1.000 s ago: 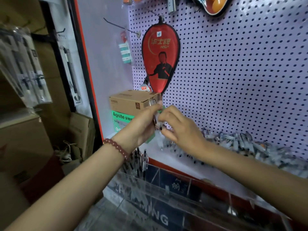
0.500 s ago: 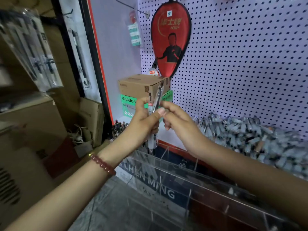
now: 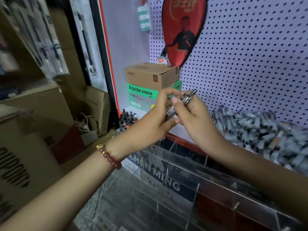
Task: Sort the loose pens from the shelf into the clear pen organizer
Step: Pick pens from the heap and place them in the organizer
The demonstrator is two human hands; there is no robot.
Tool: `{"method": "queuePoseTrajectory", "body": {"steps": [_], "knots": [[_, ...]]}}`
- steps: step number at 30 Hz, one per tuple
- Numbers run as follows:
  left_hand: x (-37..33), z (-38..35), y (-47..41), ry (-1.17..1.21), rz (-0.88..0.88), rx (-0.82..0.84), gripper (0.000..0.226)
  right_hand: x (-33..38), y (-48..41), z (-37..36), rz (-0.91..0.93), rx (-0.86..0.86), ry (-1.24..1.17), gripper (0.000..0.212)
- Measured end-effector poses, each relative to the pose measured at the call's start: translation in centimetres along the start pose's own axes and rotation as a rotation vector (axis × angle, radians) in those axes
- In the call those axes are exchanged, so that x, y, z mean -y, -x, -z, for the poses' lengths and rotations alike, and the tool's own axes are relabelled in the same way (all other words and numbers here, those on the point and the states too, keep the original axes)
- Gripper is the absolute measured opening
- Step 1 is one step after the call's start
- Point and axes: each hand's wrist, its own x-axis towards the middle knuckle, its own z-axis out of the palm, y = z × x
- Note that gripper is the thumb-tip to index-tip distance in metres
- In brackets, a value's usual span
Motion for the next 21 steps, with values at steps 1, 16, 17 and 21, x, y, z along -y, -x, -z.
{"method": "queuePoseTrajectory", "body": {"steps": [1,16,17,21], "knots": [[0.0,0.3,0.1,-0.038,0.011,-0.008,0.051,-0.2,0.1,0.1,0.005,-0.023,0.021,0.016],[3.1,2.4,1.5,-0.547,0.4,0.217,0.07,-4.1,-0.2,2.4,-0.185,-0.144,-0.009,0.033],[3.2,2.4,1.4,-0.535,0.417,0.22,0.072,-4.2,-0.2,2.3,-0.194,-0.115,0.031,0.032],[4.0,2.6,1.0,-0.413,0.502,0.2,0.077,-4.1,0.1,1.5,-0.187,0.022,0.132,0.03]]}}
